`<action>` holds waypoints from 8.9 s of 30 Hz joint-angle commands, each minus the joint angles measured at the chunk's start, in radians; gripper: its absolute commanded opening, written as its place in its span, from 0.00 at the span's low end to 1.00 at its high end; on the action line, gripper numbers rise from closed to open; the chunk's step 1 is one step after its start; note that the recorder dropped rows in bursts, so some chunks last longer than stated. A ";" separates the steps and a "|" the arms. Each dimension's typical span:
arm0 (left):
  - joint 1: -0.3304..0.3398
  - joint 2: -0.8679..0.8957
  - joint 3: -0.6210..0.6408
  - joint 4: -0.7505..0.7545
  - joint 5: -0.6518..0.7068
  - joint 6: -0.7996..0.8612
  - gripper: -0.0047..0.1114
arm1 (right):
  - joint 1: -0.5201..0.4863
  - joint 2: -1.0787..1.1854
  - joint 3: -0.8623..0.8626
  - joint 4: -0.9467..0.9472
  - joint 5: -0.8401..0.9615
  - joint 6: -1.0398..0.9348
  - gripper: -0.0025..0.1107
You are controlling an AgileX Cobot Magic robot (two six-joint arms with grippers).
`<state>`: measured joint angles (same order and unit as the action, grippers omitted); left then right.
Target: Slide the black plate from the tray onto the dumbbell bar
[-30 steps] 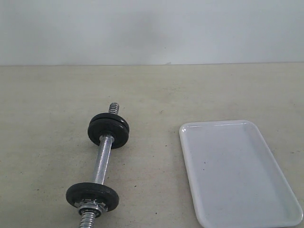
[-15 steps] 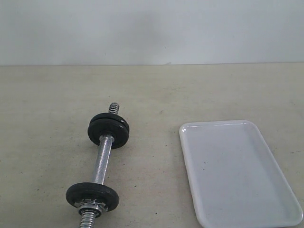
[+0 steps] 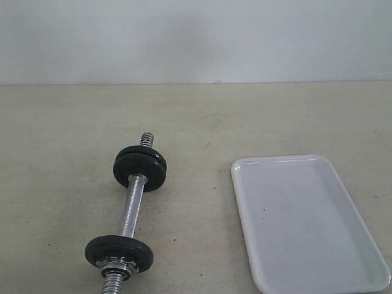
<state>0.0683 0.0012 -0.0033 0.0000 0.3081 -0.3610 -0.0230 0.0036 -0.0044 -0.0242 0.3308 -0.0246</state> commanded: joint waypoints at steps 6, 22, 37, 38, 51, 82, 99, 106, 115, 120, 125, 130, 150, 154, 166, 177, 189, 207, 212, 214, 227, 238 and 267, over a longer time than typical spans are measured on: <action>-0.009 -0.001 0.003 -0.011 -0.017 0.159 0.08 | -0.006 -0.004 0.004 -0.012 -0.009 0.001 0.02; -0.009 -0.001 0.003 -0.011 -0.040 0.247 0.08 | -0.006 -0.004 0.004 -0.012 -0.009 0.001 0.02; -0.009 -0.001 0.003 -0.011 -0.013 0.354 0.08 | -0.006 -0.004 0.004 -0.012 -0.033 0.000 0.02; -0.009 -0.001 0.003 -0.011 -0.013 0.354 0.08 | -0.006 -0.004 0.004 -0.012 -0.033 0.000 0.02; -0.009 -0.001 0.003 -0.011 -0.015 0.369 0.08 | -0.006 -0.004 0.004 -0.012 -0.033 0.000 0.02; -0.009 -0.001 0.003 -0.011 -0.015 0.369 0.08 | -0.006 -0.004 0.004 -0.012 -0.031 0.000 0.02; -0.009 -0.001 0.003 -0.011 -0.015 0.369 0.08 | -0.006 -0.004 0.004 -0.012 -0.031 0.000 0.02; -0.009 -0.001 0.003 -0.011 -0.015 0.369 0.08 | -0.006 -0.004 0.004 -0.012 -0.031 0.000 0.02; -0.009 -0.001 0.003 -0.011 -0.015 0.369 0.08 | -0.006 -0.004 0.004 -0.012 -0.031 0.000 0.02; -0.009 -0.001 0.003 -0.011 -0.015 0.369 0.08 | -0.006 -0.004 0.004 -0.012 -0.031 0.000 0.02; -0.009 -0.001 0.003 -0.011 -0.015 0.369 0.08 | -0.006 -0.004 0.004 -0.012 -0.031 0.000 0.02; -0.009 -0.001 0.003 -0.011 -0.015 0.369 0.08 | -0.006 -0.004 0.004 -0.012 -0.031 0.000 0.02; -0.009 -0.001 0.003 -0.011 -0.015 0.369 0.08 | -0.006 -0.004 0.004 -0.012 -0.031 0.000 0.02; -0.009 -0.001 0.003 -0.011 -0.015 0.369 0.08 | -0.006 -0.004 0.004 -0.012 -0.031 0.000 0.02; -0.009 -0.001 0.003 -0.011 -0.015 0.369 0.08 | -0.006 -0.004 0.004 -0.012 -0.061 0.000 0.02; -0.009 -0.001 0.003 -0.011 -0.015 0.369 0.08 | -0.006 -0.004 0.004 -0.012 -0.065 0.000 0.02; -0.009 -0.001 0.003 -0.011 -0.015 0.369 0.08 | -0.006 -0.004 0.004 -0.012 -0.065 0.000 0.02; -0.009 -0.001 0.003 -0.011 -0.015 0.369 0.08 | -0.006 -0.004 0.004 -0.012 -0.065 0.000 0.02; -0.009 -0.001 0.003 -0.011 -0.015 0.369 0.08 | -0.006 -0.004 0.004 -0.012 -0.065 0.000 0.02; -0.009 -0.001 0.003 -0.011 -0.015 0.369 0.08 | -0.006 -0.004 0.004 -0.012 -0.065 0.000 0.02; -0.009 -0.001 0.003 -0.011 -0.015 0.369 0.08 | -0.006 -0.004 0.004 -0.012 -0.065 0.000 0.02; -0.009 -0.001 0.003 -0.011 -0.015 0.369 0.08 | -0.006 -0.004 0.004 -0.012 -0.065 0.000 0.02; -0.009 -0.001 0.003 -0.011 -0.015 0.369 0.08 | -0.006 -0.004 0.004 -0.012 -0.065 0.000 0.02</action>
<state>0.0683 0.0012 -0.0033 0.0000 0.2924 0.0000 -0.0230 0.0036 -0.0044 -0.0280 0.2738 -0.0246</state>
